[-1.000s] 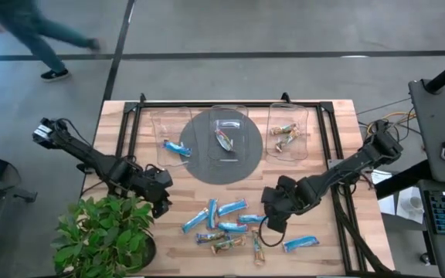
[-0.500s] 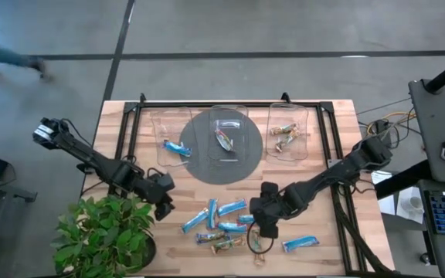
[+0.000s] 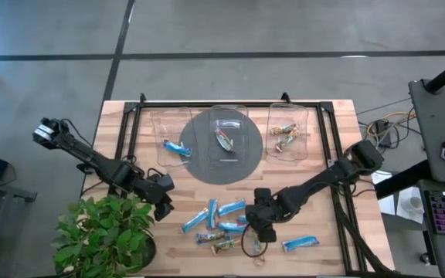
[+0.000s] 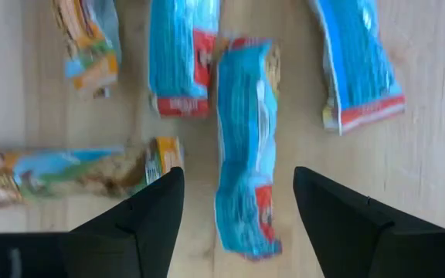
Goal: Pick and place Granola Bars by type
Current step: Put the red granola bar into the middle transparent bin
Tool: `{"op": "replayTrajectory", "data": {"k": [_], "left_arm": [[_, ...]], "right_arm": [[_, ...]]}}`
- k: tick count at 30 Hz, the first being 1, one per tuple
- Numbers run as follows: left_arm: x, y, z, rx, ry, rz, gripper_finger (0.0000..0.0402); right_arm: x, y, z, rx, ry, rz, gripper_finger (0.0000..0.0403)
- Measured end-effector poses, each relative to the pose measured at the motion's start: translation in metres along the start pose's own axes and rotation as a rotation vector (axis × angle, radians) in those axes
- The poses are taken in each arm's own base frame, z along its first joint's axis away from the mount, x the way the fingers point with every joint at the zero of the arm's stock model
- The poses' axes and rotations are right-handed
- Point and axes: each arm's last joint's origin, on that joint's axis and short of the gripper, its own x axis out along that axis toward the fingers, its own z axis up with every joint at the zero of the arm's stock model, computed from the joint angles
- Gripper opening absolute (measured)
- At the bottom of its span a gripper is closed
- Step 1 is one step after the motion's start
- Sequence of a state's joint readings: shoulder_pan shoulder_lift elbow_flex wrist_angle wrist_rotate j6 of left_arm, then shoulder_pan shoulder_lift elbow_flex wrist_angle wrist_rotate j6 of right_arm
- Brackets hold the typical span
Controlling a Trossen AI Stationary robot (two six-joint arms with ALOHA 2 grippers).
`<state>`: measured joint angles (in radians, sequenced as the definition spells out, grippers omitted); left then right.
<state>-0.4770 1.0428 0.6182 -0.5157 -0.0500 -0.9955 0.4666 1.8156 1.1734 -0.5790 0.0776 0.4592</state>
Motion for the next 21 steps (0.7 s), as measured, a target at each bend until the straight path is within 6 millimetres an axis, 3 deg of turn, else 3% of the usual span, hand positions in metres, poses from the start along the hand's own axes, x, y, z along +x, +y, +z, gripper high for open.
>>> {"op": "replayTrajectory", "data": {"k": [14,21], "left_arm": [[0.000,0.001,0.000,0.003,-0.016,0.012,0.0151],[0.000,0.001,0.001,0.016,-0.025,0.019,0.0151]], "right_arm": [[0.033,-0.010,0.000,0.050,0.011,0.064,0.0218],[0.032,-0.015,0.001,0.068,0.033,0.051,0.0145]]}}
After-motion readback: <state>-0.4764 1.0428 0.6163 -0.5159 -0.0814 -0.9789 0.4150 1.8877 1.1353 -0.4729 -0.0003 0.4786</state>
